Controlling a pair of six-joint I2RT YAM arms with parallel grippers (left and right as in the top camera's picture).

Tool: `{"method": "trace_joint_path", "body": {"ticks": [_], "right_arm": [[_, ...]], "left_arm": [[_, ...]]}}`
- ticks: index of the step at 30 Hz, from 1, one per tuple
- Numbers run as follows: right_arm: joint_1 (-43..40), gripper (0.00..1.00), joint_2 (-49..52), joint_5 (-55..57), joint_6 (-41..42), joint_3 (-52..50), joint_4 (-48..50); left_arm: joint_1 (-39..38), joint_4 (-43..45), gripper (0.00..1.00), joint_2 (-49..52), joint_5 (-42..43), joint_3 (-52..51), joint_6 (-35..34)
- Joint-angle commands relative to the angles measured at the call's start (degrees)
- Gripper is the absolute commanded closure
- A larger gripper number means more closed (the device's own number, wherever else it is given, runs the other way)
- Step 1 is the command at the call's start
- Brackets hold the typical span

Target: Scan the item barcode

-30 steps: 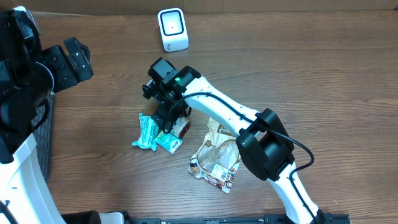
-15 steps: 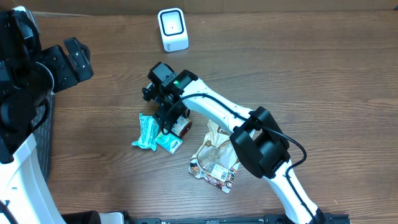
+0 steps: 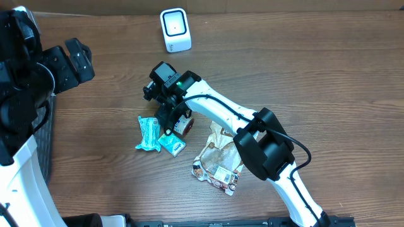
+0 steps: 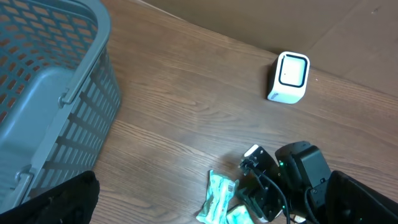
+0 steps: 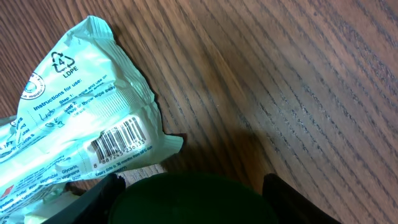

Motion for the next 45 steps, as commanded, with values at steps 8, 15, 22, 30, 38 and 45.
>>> {"method": "trace_joint_path", "body": {"ticks": [8,15,22,30,38,45], "right_arm": [[-0.37,0.79,-0.85,-2.01,0.68,1.86,-0.31],[-0.5,0.84,-2.97,-12.37,0.61,1.88,2.82],[-2.91,0.87,-3.08,-25.11,-3.93,1.88,6.27],[-8.04,0.87,-3.08,-42.88,-10.84,1.88,6.82],[-13.25,0.87,-3.08,-54.1,-15.3,1.88,9.05],[-14.16,0.9,-3.08,-53.83,-20.04,1.88,10.14]], "left_arm": [[0.26,0.26,0.0,0.17,-0.55,0.42,-0.55],[0.26,0.26,0.01,0.17,-0.55,0.42,-0.55],[0.26,0.26,0.0,0.17,-0.55,0.42,-0.55],[0.26,0.26,0.0,0.17,-0.55,0.42,-0.55],[0.26,0.26,0.01,0.17,-0.55,0.42,-0.55],[0.26,0.26,0.0,0.17,-0.55,0.42,-0.55]]}}
